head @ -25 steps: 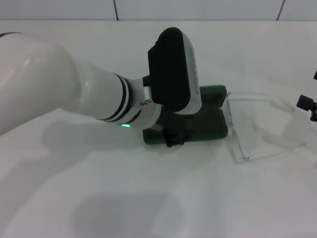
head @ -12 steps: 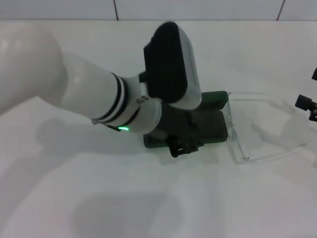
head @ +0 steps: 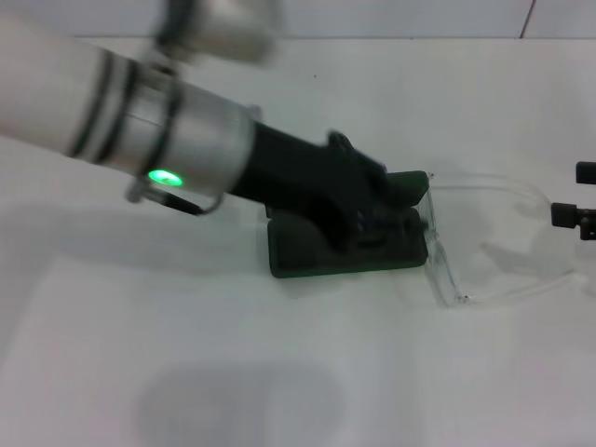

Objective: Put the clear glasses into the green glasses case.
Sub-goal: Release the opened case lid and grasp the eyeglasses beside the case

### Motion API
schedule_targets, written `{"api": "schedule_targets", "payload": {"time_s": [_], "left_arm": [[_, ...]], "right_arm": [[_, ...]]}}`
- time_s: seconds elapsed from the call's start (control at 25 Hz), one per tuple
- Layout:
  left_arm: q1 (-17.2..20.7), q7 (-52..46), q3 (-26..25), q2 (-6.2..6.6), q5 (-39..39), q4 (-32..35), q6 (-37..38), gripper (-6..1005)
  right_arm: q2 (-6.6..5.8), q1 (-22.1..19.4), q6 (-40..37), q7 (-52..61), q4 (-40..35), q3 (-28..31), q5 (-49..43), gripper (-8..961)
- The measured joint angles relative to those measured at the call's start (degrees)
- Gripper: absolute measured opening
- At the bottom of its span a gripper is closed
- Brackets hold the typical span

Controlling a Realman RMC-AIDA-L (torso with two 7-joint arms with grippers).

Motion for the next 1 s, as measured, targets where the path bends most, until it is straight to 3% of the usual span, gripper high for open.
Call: {"api": "schedule_targets", "payload": {"time_s": [0.24, 0.4, 0.72, 1.0], "left_arm": [[4.0, 7.4, -17.4, 0.3, -12.9, -1.9, 11.9, 316], [5.6, 10.0, -24.5, 0.55, -17.4, -5.4, 17.8, 316], [8.8, 18.2, -25.9, 0.23, -17.7, -10.2, 19.2, 315], [8.1, 23.2, -26.3, 0.37, -18.0, -15.4, 19.2, 316]], "right_arm": [[-0.07, 3.1, -1.2, 19.7, -12.5, -6.3, -8.0, 868], [-0.01, 8.2, -3.8, 34.4, -18.2, -9.0, -13.8, 818], [-0.09, 21.6, -10.1, 54.7, -19.0, -17.0, -25.6, 738], [-0.47, 33.7, -13.2, 59.2, -8.0, -19.4, -33.9, 709]]}}
